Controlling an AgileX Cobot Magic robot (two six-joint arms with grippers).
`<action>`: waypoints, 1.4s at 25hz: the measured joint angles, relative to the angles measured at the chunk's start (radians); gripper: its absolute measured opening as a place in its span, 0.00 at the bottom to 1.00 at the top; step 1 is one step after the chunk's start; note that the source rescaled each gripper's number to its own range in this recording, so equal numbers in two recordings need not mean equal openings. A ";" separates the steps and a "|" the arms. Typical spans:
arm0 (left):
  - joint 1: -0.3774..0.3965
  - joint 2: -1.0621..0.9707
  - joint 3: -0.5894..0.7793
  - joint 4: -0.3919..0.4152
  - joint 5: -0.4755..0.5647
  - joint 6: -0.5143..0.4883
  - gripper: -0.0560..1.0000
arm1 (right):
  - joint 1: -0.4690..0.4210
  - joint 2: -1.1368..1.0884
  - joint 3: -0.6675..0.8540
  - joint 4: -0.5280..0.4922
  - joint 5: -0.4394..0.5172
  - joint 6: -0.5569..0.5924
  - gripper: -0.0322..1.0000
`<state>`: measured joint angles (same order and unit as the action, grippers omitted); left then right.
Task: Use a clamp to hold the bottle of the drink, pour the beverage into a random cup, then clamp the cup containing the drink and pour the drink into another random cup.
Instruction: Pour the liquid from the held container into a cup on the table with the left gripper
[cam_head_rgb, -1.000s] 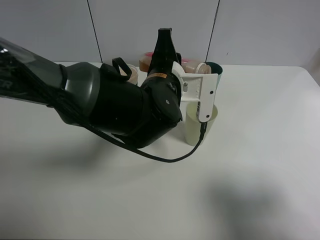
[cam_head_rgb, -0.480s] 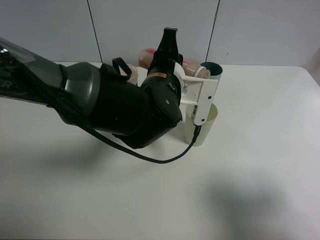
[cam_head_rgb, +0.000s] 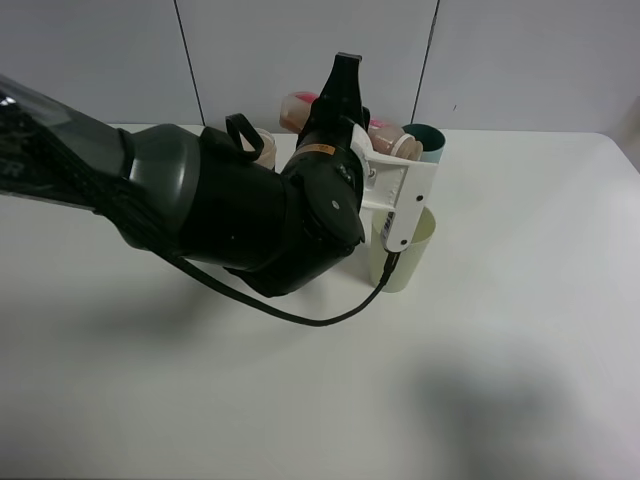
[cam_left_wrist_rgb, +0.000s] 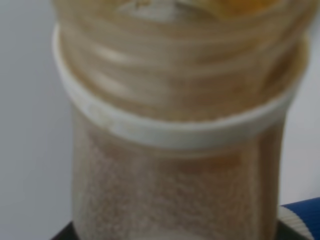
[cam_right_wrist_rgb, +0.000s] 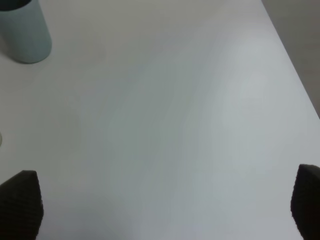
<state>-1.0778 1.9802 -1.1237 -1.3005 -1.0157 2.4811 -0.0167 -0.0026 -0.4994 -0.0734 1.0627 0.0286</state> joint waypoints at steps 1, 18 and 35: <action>0.000 0.000 0.000 0.003 0.000 0.008 0.08 | 0.000 0.000 0.000 0.000 0.000 0.000 1.00; 0.000 0.000 0.000 0.028 -0.001 0.071 0.08 | 0.000 0.000 0.000 -0.015 0.000 0.000 1.00; 0.000 0.000 0.000 0.036 -0.027 0.076 0.08 | 0.000 0.000 0.000 -0.022 0.000 0.001 1.00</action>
<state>-1.0778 1.9802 -1.1237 -1.2645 -1.0428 2.5569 -0.0167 -0.0026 -0.4994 -0.0955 1.0627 0.0295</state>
